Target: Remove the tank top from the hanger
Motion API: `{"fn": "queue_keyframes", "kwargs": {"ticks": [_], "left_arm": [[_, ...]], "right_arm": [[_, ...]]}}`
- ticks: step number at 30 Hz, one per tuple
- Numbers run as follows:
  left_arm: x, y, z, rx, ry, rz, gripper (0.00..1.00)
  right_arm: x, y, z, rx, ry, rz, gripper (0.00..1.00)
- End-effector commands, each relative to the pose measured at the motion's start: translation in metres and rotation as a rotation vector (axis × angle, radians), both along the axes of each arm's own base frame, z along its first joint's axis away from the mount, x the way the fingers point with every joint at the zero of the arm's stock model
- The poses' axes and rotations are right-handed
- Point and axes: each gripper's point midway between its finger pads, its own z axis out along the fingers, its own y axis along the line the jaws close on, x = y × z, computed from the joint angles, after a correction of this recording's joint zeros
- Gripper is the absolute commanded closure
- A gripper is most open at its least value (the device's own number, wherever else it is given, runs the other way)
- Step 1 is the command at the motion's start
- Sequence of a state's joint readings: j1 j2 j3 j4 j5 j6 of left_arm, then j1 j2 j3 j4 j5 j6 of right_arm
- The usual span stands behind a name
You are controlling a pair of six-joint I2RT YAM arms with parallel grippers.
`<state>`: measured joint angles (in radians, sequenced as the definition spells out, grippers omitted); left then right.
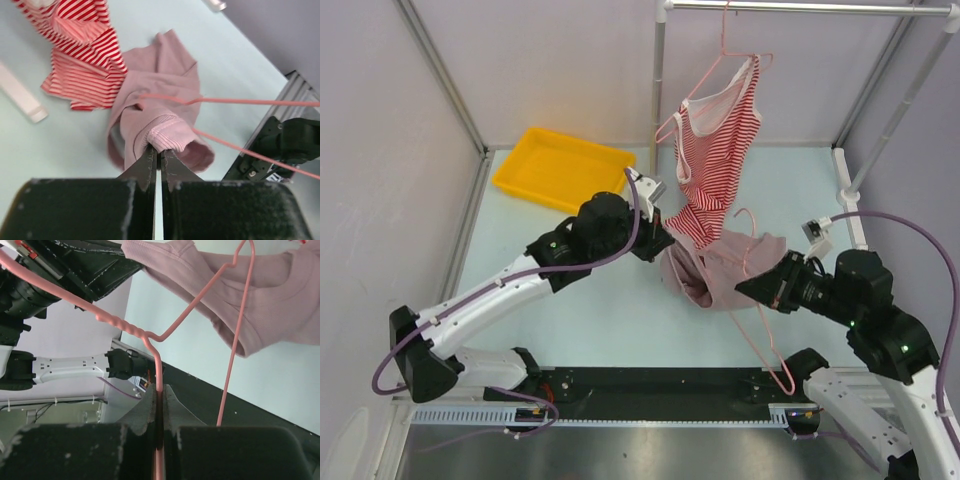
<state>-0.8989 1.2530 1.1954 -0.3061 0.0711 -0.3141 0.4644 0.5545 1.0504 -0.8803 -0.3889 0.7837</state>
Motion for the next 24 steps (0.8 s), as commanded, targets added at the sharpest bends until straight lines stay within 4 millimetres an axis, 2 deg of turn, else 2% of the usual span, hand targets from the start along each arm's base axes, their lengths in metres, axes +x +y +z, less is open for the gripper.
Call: {"fn": "queue_keyframes", "kwargs": {"ticks": [1, 2, 5, 6, 8, 9, 11, 12, 14, 15, 16, 18, 19, 20, 21, 22, 23, 24], "left_arm": [[0.009, 0.042, 0.031, -0.002, -0.078, 0.148, 1.00], [0.005, 0.056, 0.040, -0.014, -0.098, 0.175, 1.00], [0.003, 0.092, 0.040, 0.018, -0.096, 0.264, 1.00], [-0.003, 0.112, 0.045, 0.018, -0.100, 0.299, 1.00], [-0.007, 0.135, 0.048, 0.030, -0.113, 0.361, 1.00], [-0.016, 0.149, 0.052, 0.031, -0.120, 0.374, 1.00], [-0.023, 0.165, 0.052, 0.048, -0.120, 0.405, 1.00], [-0.028, 0.169, 0.056, 0.031, -0.120, 0.411, 1.00], [-0.032, 0.167, 0.051, 0.024, -0.102, 0.391, 1.00], [-0.034, 0.159, 0.050, -0.003, -0.085, 0.363, 1.00], [-0.034, 0.152, 0.037, 0.007, -0.056, 0.342, 1.00], [-0.036, 0.133, 0.028, -0.028, -0.008, 0.283, 1.00], [-0.034, 0.124, 0.010, -0.007, 0.031, 0.263, 1.00], [-0.031, 0.115, 0.008, -0.031, 0.035, 0.244, 1.00], [-0.032, 0.106, 0.001, -0.039, 0.061, 0.215, 1.00], [-0.031, 0.096, -0.015, -0.015, 0.096, 0.190, 1.00], [-0.028, 0.091, -0.020, -0.014, 0.105, 0.179, 1.00], [-0.027, 0.086, -0.027, -0.003, 0.122, 0.165, 1.00]], "right_arm": [[-0.013, -0.024, 0.012, -0.039, -0.064, -0.078, 1.00], [-0.011, -0.029, 0.015, -0.055, -0.087, -0.103, 1.00], [-0.002, -0.042, 0.018, -0.100, -0.115, -0.178, 1.00], [0.001, -0.046, 0.018, -0.116, -0.126, -0.198, 1.00], [0.007, -0.048, 0.022, -0.119, -0.148, -0.223, 1.00], [0.012, -0.051, 0.023, -0.127, -0.156, -0.249, 1.00], [0.023, -0.053, 0.028, -0.133, -0.175, -0.286, 1.00], [0.031, -0.057, 0.037, -0.133, -0.208, -0.325, 1.00], [0.049, -0.057, 0.042, -0.157, -0.220, -0.363, 1.00], [0.058, -0.061, 0.054, -0.153, -0.254, -0.404, 1.00], [0.067, -0.060, 0.058, -0.167, -0.266, -0.415, 1.00], [0.091, -0.058, 0.075, -0.178, -0.306, -0.457, 1.00], [0.099, -0.060, 0.083, -0.198, -0.331, -0.475, 1.00], [0.110, -0.066, 0.090, -0.220, -0.348, -0.521, 1.00], [0.130, -0.062, 0.092, -0.248, -0.351, -0.539, 1.00], [0.138, -0.066, 0.108, -0.256, -0.395, -0.565, 1.00], [0.151, -0.068, 0.113, -0.275, -0.409, -0.586, 1.00], [0.176, -0.075, 0.116, -0.298, -0.416, -0.629, 1.00]]}}
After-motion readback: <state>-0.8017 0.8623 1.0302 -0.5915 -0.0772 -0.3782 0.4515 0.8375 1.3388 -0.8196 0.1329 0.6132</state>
